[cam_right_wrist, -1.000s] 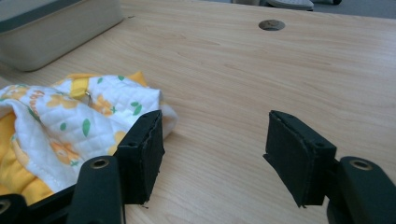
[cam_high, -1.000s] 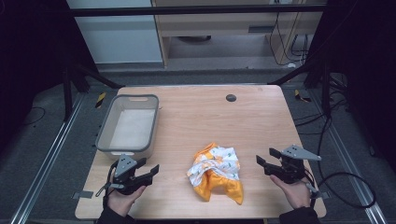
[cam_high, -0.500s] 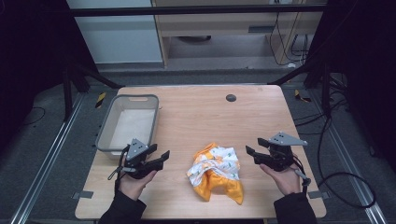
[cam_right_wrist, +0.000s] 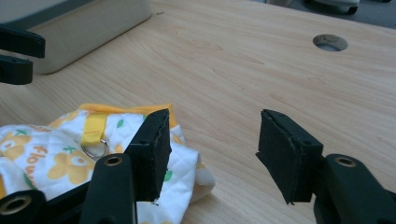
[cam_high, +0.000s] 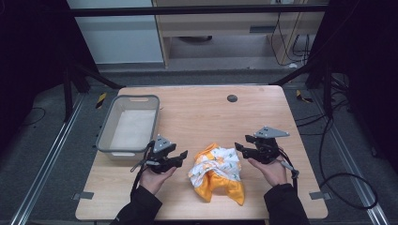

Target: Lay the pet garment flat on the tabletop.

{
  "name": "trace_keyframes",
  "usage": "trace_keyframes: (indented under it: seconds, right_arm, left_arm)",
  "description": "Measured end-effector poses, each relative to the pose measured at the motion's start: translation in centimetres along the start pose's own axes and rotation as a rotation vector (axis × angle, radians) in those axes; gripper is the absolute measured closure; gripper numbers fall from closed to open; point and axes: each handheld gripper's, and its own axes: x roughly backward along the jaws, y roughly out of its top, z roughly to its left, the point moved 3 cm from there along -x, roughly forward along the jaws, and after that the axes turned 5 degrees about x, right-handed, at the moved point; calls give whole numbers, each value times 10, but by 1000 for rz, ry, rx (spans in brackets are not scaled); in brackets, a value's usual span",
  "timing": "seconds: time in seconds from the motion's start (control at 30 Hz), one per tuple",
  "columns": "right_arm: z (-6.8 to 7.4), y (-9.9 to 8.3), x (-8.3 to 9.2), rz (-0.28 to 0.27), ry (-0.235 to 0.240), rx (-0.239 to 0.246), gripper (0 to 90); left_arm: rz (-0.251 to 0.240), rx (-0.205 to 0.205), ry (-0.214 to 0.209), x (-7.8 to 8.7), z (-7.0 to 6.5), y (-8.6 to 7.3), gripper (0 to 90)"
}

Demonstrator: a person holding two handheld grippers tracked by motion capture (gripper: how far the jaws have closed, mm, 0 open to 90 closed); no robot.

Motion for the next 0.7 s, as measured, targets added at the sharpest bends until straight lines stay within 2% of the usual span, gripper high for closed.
trace_keyframes:
  seconds: [0.3, 0.43, 0.57, 0.6, 0.7]
  right_arm:
    - [3, -9, -20, 49, 25, -8, 438]
    - [5, -13, -29, 77, 55, -8, 443]
    - [9, -16, -33, 96, 79, 10, 468]
    - [12, -17, -35, 102, 93, 29, 493]
    - [14, -20, -36, 119, 103, 35, 528]
  left_arm:
    - [39, -21, -22, -23, -11, -1, 428]
    - [65, -27, -35, -32, -16, -4, 429]
    - [81, -33, -47, -40, -20, -7, 432]
    - [85, -29, -53, -42, -21, -8, 437]
    - [93, -32, -57, -44, -21, -10, 439]
